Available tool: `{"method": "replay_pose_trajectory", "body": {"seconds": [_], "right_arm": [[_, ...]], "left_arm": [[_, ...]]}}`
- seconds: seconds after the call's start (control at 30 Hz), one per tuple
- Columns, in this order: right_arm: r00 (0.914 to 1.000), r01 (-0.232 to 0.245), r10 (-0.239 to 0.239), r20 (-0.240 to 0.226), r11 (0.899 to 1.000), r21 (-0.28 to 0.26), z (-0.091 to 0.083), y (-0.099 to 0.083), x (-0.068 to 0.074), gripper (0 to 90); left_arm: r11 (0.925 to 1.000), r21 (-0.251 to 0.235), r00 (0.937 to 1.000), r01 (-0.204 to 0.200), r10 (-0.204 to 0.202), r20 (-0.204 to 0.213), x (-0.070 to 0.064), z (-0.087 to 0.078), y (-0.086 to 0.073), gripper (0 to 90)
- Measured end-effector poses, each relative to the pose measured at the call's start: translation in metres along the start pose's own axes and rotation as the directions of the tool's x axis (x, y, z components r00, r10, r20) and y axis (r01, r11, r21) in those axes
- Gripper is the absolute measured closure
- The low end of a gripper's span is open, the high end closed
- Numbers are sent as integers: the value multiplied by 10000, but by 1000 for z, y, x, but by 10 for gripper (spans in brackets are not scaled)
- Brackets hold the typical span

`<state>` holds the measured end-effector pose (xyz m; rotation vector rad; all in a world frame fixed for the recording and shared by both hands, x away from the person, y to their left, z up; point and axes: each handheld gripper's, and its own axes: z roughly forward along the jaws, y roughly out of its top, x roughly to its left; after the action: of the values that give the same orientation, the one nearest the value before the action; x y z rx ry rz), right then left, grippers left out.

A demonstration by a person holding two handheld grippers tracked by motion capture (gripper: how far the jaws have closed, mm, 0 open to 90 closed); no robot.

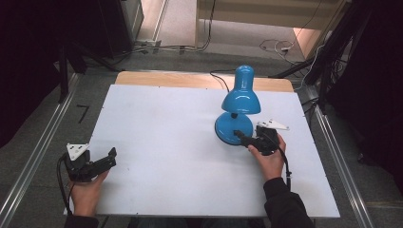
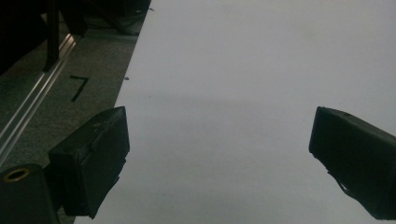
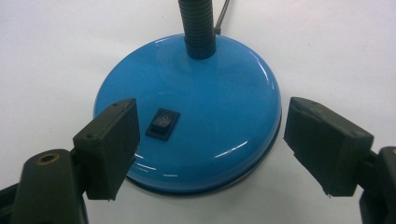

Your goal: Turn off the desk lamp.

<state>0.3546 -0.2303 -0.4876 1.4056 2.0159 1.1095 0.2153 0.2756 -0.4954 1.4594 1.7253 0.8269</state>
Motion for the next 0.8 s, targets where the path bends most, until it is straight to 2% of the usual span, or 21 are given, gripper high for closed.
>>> {"method": "replay_pose_trajectory", "body": {"seconds": [0.2, 0.8], "right_arm": [[10000, -28, 28, 11, 9999, -157, -8, -3, -6, 168], [9999, -10, 10, 114, 10000, -12, -27, -11, -23, 165]], "left_arm": [[10000, 2, 10000, 3, -3, -5, 0, 0, 0, 57], [10000, 23, 10000, -30, 30, 8, -1, 0, 0, 57]]}}
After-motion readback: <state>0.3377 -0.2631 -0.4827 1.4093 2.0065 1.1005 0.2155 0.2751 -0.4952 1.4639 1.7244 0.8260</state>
